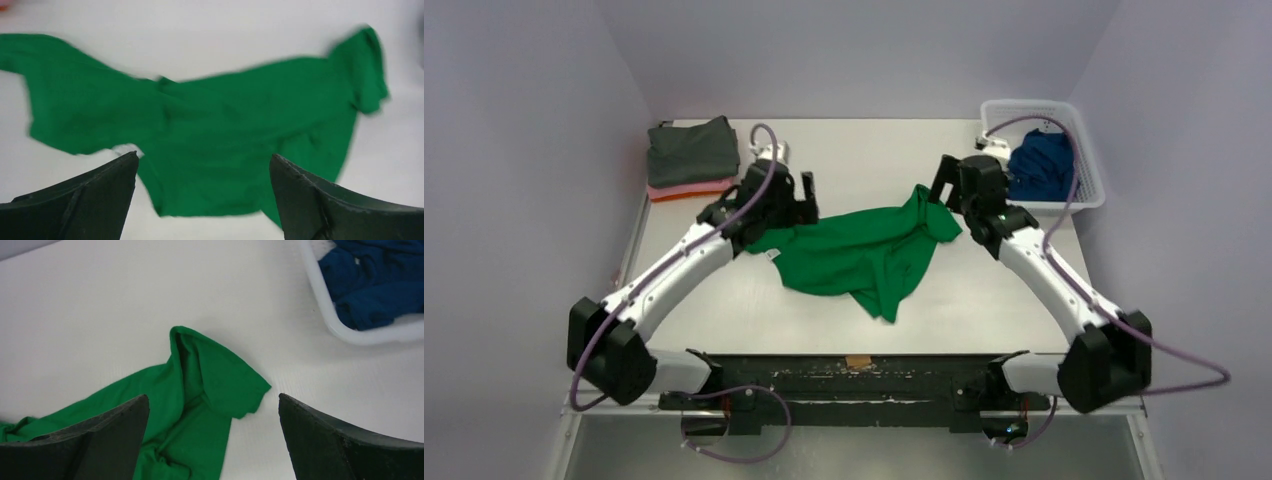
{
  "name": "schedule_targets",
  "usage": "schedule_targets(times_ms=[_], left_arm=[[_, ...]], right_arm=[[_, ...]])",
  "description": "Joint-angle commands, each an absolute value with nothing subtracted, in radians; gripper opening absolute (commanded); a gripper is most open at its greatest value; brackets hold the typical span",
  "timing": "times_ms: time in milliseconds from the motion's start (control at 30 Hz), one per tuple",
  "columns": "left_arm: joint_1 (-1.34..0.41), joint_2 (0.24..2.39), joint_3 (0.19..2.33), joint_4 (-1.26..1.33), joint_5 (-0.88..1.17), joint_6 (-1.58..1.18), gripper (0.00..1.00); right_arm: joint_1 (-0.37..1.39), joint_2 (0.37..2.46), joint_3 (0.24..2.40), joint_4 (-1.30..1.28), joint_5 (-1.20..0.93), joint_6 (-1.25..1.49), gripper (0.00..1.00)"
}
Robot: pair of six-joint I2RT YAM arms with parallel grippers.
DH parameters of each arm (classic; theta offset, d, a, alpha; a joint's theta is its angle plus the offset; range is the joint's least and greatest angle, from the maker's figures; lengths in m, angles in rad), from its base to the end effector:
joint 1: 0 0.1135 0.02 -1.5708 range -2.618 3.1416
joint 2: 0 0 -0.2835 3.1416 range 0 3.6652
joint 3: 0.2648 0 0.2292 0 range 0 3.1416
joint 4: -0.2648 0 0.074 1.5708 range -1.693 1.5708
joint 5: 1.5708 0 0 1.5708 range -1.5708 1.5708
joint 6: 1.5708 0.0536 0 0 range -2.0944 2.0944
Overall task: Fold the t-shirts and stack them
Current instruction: Flatten out the tshirt
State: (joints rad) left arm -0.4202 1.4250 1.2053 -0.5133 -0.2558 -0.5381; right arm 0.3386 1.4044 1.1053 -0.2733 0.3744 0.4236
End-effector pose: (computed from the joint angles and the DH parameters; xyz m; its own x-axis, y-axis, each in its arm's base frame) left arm 0.2806 -0.1105 0.3201 -0.6389 -0.2576 -0.7249 -0.1216 0.9642 -0.2355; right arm 0.2954 0.0832 0.3181 -0.4736 0.2388 -0.8477 0.1925 0.9673 0.1649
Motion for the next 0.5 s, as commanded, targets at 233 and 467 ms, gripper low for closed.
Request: schedule_targets(times_ms=[233,467], left_arm=[[-1.032,1.525,1.081,-0.385,-0.173,-0.789,0.97],[-1.169,1.802,1.304,-0.479,-0.234,-0.893,0.76]], right_arm=[[0.337,0.871,0.744,-0.433,0.527,0.658,0.99],[0.336,0.741,0.709,-0.453,0.586,0.663,0.99]])
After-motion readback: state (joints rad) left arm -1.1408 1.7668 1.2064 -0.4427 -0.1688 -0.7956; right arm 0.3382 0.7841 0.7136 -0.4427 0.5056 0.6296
